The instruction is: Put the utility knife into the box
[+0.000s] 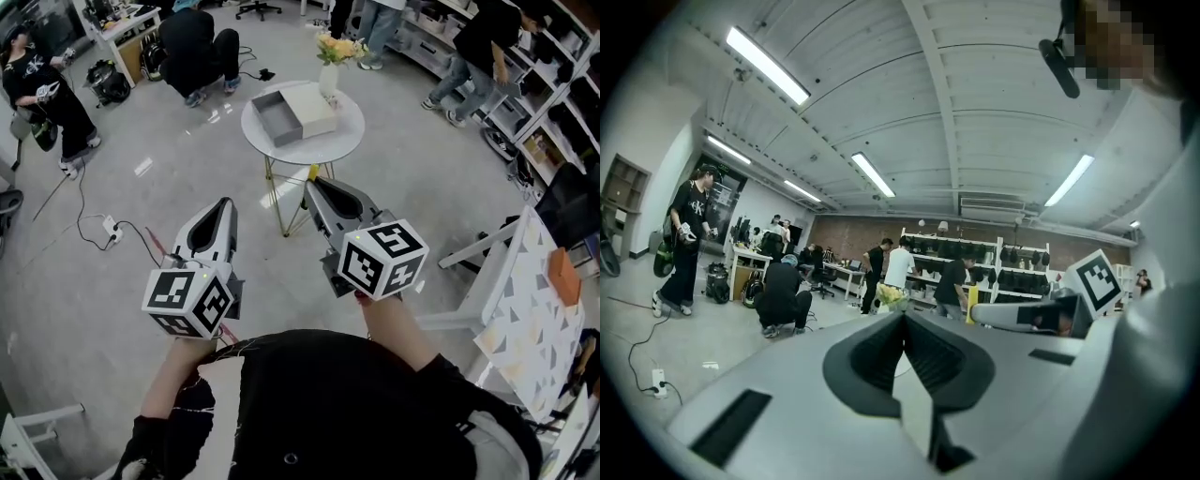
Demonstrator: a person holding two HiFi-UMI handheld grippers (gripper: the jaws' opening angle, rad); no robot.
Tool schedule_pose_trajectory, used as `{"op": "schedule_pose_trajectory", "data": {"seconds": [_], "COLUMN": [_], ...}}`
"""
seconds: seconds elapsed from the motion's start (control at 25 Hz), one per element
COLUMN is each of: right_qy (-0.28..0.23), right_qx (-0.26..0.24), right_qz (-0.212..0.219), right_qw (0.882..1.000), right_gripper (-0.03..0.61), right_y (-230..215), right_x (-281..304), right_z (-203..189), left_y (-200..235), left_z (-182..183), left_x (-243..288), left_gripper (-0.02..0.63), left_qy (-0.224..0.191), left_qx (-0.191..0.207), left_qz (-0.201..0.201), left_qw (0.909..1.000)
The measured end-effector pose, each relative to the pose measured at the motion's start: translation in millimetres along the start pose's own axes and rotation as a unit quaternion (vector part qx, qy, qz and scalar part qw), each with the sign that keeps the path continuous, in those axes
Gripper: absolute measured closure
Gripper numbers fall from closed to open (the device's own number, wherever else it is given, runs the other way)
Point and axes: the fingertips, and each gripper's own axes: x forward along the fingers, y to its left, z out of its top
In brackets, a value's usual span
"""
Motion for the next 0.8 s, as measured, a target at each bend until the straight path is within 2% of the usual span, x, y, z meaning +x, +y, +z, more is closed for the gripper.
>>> {"op": "schedule_pose_trajectory", "data": {"seconds": [0.28,0.6,0.8], "right_qy": [0.045,0.063,0.053], "right_qx": [0.005,0.002,0.007], "right_qz": [-0.004,0.013,0.018], "right_qw": [0.999,0.998,0.998], "right_gripper": [0.549,0.549,0.549], "right_y": [6,-2,-22], "right_x": [14,42,65], "right_z": [-29,-37,-27], "left_y": [16,30,37], "left_z": [-24,-34,-26], "left_x": [0,19,43], "left_gripper": [0.603,0.603,0.603], "left_qy": [0.028,0.031,0.027], "left_qx": [-0.036,-0.04,-0.032], "left_qz": [-0.006,-0.007,-0.005], "left_qw": [0.9989,0.9987,0.9991]}}
